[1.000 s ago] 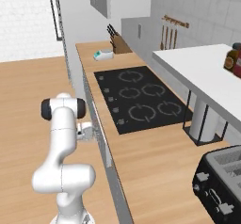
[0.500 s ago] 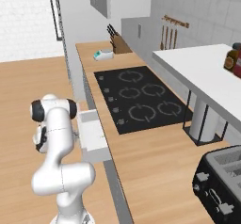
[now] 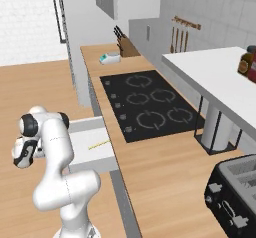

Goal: Take a straw from the drawer in front and place it inside the glass cup on the dining counter.

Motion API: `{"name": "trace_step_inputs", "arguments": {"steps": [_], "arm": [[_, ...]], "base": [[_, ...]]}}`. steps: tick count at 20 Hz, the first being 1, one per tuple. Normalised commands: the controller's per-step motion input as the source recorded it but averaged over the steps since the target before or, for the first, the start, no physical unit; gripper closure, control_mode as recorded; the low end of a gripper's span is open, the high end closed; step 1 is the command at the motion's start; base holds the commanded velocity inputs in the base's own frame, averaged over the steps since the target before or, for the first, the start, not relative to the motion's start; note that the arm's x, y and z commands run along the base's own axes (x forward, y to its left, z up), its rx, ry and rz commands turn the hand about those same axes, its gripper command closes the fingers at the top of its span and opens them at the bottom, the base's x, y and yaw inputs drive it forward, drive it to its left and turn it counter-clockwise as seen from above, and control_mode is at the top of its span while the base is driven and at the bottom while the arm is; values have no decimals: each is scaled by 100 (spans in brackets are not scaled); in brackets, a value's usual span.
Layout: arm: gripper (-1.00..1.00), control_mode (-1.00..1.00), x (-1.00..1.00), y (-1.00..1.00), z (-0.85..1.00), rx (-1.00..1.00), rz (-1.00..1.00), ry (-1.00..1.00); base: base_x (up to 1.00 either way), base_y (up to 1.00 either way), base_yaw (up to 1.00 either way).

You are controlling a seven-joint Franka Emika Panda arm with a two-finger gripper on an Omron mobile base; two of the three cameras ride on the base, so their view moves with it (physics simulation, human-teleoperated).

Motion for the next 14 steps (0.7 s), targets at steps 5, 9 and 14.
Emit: {"name": "trace_step_inputs", "arguments": {"steps": [5,9,14], "arm": [[-100,-100,-18,93,17,0,0,1],[-100,-100,-17,36,46,20,0,21],[-100,-100,-13,0,59,43,0,38]], "base": [[0,0,0],[0,0,0],[0,0,0]]}}
